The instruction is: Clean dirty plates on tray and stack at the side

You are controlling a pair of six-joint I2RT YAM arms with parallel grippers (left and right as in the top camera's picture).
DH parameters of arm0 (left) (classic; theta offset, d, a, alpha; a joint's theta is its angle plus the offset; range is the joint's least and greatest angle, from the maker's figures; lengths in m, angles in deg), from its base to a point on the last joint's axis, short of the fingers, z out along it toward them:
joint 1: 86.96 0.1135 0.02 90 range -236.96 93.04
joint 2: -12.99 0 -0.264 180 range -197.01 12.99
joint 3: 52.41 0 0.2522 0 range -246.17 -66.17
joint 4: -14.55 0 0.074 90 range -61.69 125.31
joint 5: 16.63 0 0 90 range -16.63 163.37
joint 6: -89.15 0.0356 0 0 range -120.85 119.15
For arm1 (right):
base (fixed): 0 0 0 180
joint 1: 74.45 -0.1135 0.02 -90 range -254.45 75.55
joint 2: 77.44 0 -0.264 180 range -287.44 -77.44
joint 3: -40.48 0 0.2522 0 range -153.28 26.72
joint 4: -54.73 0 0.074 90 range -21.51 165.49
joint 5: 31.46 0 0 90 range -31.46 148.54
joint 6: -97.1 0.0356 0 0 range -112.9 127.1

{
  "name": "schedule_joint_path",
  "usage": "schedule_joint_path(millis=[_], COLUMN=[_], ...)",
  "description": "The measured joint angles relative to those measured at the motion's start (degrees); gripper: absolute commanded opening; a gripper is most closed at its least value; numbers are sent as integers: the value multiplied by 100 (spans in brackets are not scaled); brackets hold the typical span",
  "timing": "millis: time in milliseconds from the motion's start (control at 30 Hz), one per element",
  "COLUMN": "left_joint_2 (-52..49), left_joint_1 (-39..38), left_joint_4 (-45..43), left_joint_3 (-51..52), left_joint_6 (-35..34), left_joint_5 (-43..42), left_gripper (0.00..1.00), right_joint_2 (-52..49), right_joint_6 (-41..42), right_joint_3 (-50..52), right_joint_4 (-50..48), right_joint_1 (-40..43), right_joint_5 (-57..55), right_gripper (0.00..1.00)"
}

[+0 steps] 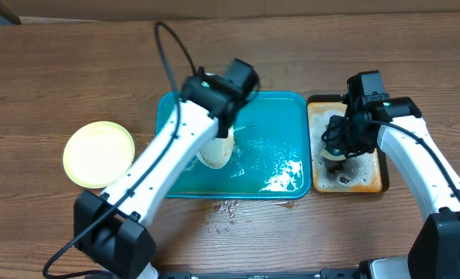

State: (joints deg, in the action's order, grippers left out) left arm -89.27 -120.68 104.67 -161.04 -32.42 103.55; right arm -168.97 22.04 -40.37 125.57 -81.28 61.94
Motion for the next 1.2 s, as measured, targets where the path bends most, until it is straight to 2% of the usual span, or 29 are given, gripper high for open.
schedule_joint_path(millis=[200,367,667,733,767,800,833,867,1033,1200], left_joint_2=[0,0,0,0,0,0,0,0,0,0], left_joint_1=[-595,-909,-846,-673,-538,-415,-271,-92,807,1740], left_joint_4=[13,11,234,254,254,254,249,243,232,219], left_joint_3=[0,0,0,0,0,0,0,0,0,0], left_joint_6=[-350,-455,-654,-710,-721,-741,-756,-726,-302,472], left_joint_5=[1250,1843,1676,1388,1182,1016,813,557,-796,-1954], left_gripper=[4,4,6,16,29,33,48,52,67,68], right_joint_2=[0,0,0,0,0,0,0,0,-2,-2], right_joint_6=[0,0,0,-4,7,7,-9,-17,-22,-20], right_joint_3=[0,0,0,0,0,0,0,2,2,2], right_joint_4=[0,2,70,72,72,72,76,76,90,109], right_joint_1=[0,0,0,0,0,0,0,0,0,0], right_joint_5=[-70,-83,-85,-85,-85,-85,-83,-85,-87,-87], right_gripper=[5,5,6,10,11,12,12,14,15,15])
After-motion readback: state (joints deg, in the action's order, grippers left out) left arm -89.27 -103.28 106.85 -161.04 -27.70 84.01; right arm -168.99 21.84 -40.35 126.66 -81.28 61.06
